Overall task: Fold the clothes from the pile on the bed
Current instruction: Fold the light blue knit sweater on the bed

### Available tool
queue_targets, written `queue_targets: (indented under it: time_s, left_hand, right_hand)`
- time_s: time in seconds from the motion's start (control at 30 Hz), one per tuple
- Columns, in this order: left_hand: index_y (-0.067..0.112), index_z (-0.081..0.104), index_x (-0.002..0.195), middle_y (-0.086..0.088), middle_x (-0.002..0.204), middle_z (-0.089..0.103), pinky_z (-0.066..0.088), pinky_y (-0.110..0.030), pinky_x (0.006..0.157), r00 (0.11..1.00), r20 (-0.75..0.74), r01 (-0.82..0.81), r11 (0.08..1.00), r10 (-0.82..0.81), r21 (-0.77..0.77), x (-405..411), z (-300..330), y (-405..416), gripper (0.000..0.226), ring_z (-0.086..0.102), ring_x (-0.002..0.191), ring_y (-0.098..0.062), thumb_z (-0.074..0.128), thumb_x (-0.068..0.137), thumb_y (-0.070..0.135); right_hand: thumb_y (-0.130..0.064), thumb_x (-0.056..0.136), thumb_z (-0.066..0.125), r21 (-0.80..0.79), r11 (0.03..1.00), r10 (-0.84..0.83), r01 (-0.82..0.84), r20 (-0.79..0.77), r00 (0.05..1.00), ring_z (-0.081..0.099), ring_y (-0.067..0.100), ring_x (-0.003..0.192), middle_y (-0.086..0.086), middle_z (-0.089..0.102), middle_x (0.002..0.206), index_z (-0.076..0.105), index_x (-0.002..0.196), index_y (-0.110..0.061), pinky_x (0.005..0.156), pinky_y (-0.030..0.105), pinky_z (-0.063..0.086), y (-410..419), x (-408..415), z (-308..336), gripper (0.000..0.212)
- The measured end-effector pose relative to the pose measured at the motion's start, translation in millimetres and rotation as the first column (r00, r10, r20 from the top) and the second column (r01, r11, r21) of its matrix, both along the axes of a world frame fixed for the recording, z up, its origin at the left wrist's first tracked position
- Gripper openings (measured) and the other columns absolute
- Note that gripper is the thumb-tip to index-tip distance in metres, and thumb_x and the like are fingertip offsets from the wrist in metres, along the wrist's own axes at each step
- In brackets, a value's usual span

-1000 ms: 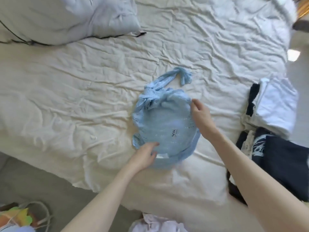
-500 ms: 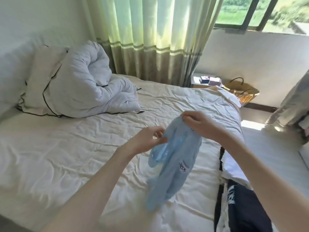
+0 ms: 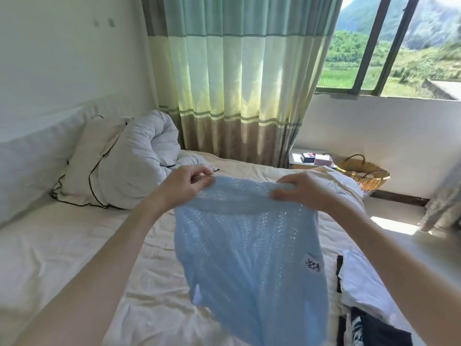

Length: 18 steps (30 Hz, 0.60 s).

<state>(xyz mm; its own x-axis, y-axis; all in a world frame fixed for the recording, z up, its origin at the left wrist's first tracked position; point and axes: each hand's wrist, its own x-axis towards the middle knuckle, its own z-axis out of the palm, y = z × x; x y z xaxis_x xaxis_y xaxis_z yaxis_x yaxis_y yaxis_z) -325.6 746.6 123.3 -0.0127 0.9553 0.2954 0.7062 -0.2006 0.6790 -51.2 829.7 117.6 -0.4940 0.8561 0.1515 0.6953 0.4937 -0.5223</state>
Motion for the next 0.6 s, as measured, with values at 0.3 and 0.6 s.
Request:
queue_targets:
  time_s: [0.3,0.6]
  left_hand:
    - [0.017,0.066,0.099,0.004,0.089,0.064,0.041,-0.023,0.074,0.983,-0.184,-0.084,0.944,0.026,-0.32,-31,-13,-35,0.019,0.058,0.084,-0.012,0.071,0.081,0.013]
    - [0.005,0.067,0.082,0.004,0.07,0.059,0.036,-0.01,0.055,0.968,0.119,-0.198,0.963,0.222,-0.185,-72,15,-79,0.004,0.049,0.062,0.0,0.068,0.084,0.009]
  right_hand:
    - [-0.019,0.086,0.067,0.242,0.97,0.07,-0.034,-0.142,0.987,0.053,0.017,0.083,-0.002,0.053,0.086,0.073,0.085,-0.01,0.077,0.031,0.04,-2,-41,9,0.01]
    - [-0.018,0.097,0.047,-0.018,0.999,0.029,-0.033,-0.206,0.978,0.031,0.013,0.061,-0.002,0.033,0.061,0.037,0.066,-0.012,0.048,0.021,0.023,-22,-77,3,0.033]
